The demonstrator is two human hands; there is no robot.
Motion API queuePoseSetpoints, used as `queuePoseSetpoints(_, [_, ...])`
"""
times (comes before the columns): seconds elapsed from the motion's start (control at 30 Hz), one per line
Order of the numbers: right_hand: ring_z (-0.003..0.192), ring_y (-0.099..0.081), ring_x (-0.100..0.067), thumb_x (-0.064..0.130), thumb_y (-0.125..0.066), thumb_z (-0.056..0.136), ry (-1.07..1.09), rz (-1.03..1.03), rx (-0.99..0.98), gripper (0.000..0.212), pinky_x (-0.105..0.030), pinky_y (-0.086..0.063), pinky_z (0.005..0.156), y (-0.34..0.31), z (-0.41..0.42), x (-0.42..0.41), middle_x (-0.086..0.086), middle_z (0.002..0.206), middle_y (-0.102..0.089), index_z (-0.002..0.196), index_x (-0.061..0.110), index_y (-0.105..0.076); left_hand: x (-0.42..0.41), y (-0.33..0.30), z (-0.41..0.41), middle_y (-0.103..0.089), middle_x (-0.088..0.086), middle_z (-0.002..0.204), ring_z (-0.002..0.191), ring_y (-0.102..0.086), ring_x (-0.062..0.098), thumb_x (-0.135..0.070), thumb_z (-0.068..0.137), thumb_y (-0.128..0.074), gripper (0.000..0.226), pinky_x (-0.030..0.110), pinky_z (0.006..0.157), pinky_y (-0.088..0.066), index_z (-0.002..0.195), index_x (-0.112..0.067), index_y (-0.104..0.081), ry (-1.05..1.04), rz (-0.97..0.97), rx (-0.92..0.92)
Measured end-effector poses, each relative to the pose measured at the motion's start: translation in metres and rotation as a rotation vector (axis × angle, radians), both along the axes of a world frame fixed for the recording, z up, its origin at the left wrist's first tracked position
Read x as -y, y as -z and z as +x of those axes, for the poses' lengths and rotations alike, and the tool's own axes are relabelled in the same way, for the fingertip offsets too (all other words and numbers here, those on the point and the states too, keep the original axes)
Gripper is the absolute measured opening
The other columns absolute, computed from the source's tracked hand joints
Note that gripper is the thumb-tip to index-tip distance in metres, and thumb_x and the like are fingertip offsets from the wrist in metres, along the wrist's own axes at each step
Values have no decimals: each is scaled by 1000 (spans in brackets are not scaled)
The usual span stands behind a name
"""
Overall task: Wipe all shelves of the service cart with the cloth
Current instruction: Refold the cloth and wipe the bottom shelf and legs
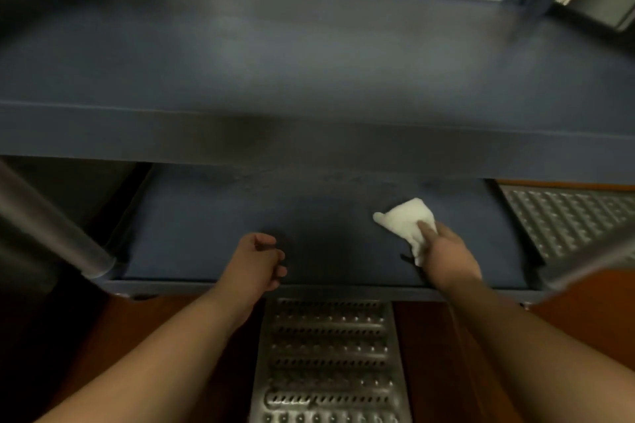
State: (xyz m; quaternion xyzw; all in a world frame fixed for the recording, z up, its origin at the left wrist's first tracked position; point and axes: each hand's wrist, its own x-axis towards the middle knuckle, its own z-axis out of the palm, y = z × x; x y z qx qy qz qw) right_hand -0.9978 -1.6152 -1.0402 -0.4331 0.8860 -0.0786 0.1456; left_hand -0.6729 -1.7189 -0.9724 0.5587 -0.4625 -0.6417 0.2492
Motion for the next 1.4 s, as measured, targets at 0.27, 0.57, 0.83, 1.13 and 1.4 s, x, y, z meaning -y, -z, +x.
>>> queuePoseSetpoints(0.27, [140,-38,-39,19,-51,99,154,-122,-7,63,-45,-43,105,-3,-69,-84,-10,163,-22,156,33,-28,-23,8,-51,-58,7,92,64,-56,17,1,93,-46,21,29,57,-42,104,-17,-47,84,14,8])
queuePoseSetpoints(0.57, [142,-33,-40,14,-50,98,99,-257,58,62,-44,-30,118,5,18,-52,-13,163,-21,156,25,-32,-5,-6,-3,-59,7,94,66,-57,17,-1,93,-49,21,28,56,-43,109,-14,-46,39,-55,44])
queuePoseSetpoints(0.83, [142,-33,-35,21,-54,99,-101,-195,106,71,-42,-33,116,3,155,18,-13,164,-14,159,25,-17,6,-19,82,-58,7,90,61,-56,15,-1,92,-48,19,26,53,-42,101,-18,-46,-50,-46,65])
queuePoseSetpoints(1.13, [139,-39,-35,26,-53,94,-370,-236,150,69,-45,-42,108,8,341,116,-9,163,-25,156,30,-25,25,-17,184,-59,10,89,62,-59,16,-5,91,-51,20,26,49,-44,108,-15,-48,-246,1,93])
queuePoseSetpoints(1.4, [142,-37,-30,15,-56,93,-620,-184,284,67,-40,-35,113,6,407,182,-2,165,-22,154,36,-35,43,-17,201,-61,14,81,62,-57,19,-6,90,-51,20,30,55,-45,106,-17,-51,-384,-36,59])
